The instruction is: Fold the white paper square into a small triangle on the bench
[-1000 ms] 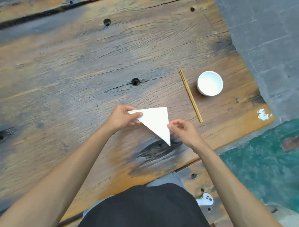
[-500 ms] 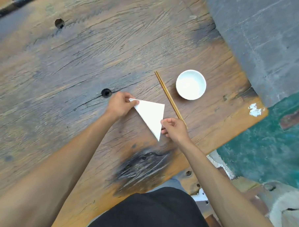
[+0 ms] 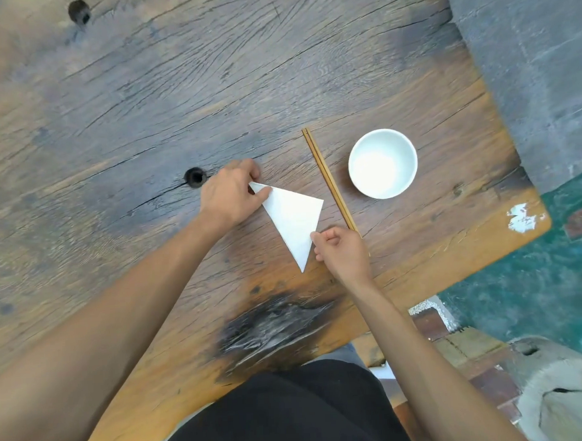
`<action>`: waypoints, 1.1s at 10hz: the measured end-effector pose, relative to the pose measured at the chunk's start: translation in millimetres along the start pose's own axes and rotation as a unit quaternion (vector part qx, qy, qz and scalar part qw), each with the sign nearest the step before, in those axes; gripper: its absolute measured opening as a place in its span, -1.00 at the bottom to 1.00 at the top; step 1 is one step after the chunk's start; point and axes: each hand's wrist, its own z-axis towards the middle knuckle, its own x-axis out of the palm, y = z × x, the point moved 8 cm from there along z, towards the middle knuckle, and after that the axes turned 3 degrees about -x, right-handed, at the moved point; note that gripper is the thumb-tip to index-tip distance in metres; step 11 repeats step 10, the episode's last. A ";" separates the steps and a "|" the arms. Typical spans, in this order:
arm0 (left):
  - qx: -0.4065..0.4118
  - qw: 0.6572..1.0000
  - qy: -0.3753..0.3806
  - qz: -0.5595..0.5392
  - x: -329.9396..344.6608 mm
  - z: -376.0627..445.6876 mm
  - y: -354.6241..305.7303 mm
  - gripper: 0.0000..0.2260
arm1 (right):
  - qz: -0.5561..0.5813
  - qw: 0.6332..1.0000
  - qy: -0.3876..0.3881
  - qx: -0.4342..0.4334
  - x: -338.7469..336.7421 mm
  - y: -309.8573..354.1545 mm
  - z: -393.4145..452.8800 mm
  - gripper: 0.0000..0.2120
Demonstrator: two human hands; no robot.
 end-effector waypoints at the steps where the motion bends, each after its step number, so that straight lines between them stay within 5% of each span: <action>1: 0.033 0.998 -0.044 0.013 -6.0 -9.6 -5.4 -0.65 | -0.027 1.000 0.009 -0.008 -1.7 4.9 -1.1 -0.74; 3: 0.174 0.981 -0.037 0.076 22.8 -47.3 -28.6 -0.57 | -0.227 0.930 -0.126 -0.261 -9.6 45.0 -24.7 -0.79; 4: 0.199 0.973 0.006 0.118 53.2 -60.5 -23.5 -0.43 | -0.288 0.888 -0.097 -0.344 16.6 46.1 -28.3 -0.51; 7: 0.135 0.981 -0.006 0.142 67.6 -46.1 18.8 -0.39 | -0.412 0.851 -0.042 -0.324 52.7 9.3 -4.6 -0.34; 11: 0.049 0.997 -0.040 0.050 22.2 -49.3 43.2 -0.39 | -0.385 0.861 -0.029 -0.331 40.9 32.1 -19.3 -0.29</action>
